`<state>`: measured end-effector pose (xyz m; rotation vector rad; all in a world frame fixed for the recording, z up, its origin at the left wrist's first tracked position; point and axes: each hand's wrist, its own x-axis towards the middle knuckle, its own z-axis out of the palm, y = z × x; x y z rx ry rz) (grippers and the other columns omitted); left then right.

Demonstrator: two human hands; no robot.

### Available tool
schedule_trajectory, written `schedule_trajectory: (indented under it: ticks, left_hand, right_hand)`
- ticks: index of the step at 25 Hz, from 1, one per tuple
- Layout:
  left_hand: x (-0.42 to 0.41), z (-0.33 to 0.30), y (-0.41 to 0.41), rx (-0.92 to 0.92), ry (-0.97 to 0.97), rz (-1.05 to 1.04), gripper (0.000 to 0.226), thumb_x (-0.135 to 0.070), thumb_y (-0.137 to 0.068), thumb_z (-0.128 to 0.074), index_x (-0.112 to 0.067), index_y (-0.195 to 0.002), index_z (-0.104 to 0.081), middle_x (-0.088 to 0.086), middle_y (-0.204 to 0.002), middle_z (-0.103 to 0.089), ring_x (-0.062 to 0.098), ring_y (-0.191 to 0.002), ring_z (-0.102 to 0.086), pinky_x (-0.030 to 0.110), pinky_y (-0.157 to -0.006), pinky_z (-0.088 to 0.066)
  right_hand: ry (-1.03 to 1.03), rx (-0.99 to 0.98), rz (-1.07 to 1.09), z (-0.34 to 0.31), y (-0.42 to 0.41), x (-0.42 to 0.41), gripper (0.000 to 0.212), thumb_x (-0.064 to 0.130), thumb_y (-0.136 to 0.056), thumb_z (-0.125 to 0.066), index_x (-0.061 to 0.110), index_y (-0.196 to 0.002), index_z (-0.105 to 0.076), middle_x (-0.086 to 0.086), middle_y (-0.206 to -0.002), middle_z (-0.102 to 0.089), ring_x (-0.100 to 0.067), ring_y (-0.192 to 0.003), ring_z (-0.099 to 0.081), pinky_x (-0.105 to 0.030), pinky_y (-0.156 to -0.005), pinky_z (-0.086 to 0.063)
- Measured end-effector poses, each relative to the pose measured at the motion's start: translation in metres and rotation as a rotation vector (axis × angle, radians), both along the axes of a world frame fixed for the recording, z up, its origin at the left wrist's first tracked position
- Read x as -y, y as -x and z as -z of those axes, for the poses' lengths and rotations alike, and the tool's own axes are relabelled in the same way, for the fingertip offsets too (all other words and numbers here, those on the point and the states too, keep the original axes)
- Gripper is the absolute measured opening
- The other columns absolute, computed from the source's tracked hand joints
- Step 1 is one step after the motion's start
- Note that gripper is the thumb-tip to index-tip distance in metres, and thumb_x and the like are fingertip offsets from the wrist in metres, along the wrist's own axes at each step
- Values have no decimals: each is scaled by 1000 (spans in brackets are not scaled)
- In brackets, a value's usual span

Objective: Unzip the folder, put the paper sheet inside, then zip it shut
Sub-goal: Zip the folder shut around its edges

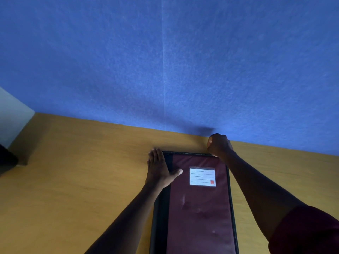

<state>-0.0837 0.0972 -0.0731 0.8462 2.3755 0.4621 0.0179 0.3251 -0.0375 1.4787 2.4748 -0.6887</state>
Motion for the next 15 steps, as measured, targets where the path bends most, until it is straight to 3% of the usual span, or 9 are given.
schedule_trajectory:
  ticks: [6, 15]
  left_hand:
    - [4, 2, 6, 41, -13, 38, 131, -72, -75, -64, -8, -153, 19, 12, -161, 26, 27, -149, 23, 43, -123, 3]
    - [9, -2, 10, 58, -17, 55, 129, -69, -76, -67, -13, -154, 19, 11, -161, 27, 27, -149, 23, 42, -122, 2]
  right_hand:
    - [-2, -20, 17, 2, 33, 29, 20, 9, -79, -62, 17, -94, -71, -12, -103, -67, -34, -96, -65, -31, -76, -52]
    - [36, -71, -14, 12, 86, 76, 23, 1, -77, -59, 15, -92, -69, -10, -95, -67, -32, -90, -65, -29, -67, -48]
